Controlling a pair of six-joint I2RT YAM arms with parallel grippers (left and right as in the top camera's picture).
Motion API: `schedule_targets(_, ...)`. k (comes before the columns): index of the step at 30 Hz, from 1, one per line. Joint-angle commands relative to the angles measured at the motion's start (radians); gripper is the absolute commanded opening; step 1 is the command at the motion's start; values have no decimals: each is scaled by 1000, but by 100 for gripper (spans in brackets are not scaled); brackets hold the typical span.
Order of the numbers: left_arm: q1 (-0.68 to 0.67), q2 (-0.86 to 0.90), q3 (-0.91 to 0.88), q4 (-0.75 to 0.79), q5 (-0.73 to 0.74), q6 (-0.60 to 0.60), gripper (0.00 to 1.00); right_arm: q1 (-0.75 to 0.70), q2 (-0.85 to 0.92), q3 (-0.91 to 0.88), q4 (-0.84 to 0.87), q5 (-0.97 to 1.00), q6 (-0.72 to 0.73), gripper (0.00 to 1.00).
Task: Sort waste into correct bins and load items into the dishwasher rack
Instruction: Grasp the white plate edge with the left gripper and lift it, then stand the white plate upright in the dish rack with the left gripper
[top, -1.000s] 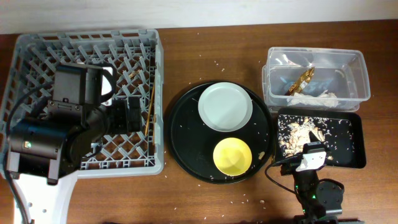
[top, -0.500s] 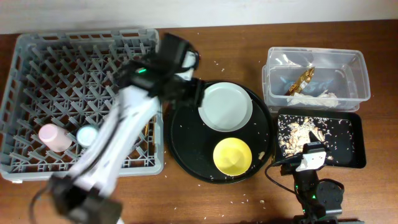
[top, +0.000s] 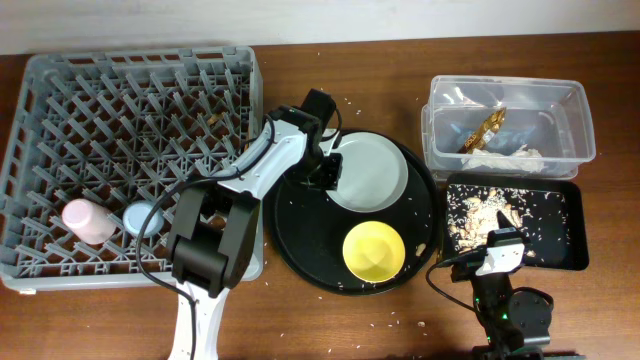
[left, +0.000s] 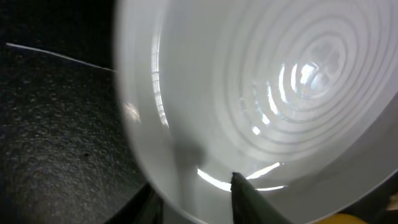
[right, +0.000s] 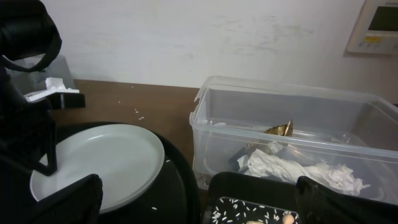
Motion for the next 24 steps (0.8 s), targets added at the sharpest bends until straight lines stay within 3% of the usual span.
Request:
schedule_targets(1,7,17,2,4,27,-2,0,-6,-10,-9,3,-8,-7,99)
schedule_targets(9,82,-114,161,-129,28,-2,0,-6,-10,-9,3,-8,-7,99)
schedule_targets(13,116,-221,185,-160,-63,-2,0,-6,-10,-9,3,-8,-7,98)
schedule_targets(15,125,-274,185,-217,-193,-7,0,-6,-10,-9,3,-8,-7,99)
schedule_targets(20,166,-452,185,-338,-638,-149,0,-6,-10,-9,3,-8,-7,98)
schedule_targets(24,171,-483,178,-423,-918,-217,0,-6,-10,-9,3,-8,-7,99)
